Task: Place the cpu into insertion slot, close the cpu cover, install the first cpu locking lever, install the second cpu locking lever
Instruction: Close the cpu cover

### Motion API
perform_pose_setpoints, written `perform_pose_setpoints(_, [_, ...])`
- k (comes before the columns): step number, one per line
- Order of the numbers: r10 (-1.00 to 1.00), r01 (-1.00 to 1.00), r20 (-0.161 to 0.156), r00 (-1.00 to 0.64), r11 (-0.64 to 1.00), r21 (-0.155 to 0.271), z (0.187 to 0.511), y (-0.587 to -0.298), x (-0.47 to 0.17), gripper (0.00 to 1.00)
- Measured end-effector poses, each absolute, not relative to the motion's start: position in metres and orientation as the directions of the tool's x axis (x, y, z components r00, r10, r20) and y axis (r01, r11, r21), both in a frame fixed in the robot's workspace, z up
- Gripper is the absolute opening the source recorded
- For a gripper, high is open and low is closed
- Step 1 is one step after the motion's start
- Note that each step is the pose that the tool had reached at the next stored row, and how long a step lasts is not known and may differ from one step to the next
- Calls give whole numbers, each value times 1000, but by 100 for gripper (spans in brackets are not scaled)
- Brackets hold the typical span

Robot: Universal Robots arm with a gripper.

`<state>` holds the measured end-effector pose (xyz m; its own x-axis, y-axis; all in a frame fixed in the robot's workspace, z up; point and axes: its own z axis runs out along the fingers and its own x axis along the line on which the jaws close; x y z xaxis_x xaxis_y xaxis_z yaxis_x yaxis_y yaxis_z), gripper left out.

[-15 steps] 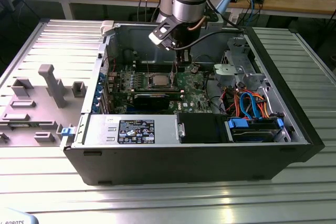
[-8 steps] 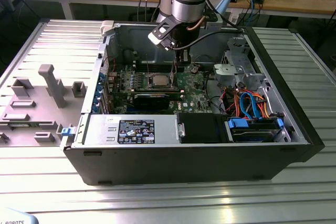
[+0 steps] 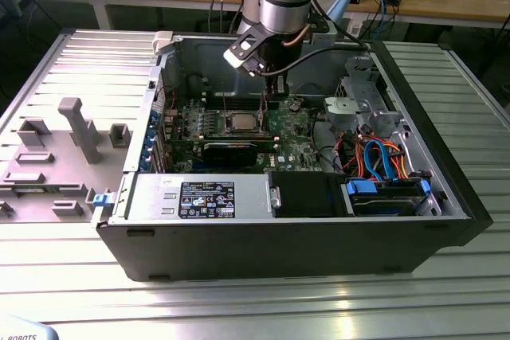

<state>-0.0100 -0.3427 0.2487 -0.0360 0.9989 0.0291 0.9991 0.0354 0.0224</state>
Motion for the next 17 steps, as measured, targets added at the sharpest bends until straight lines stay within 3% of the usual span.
perform_pose_setpoints(17, [999,999,29,-36,35,22,249,-343,-14,11])
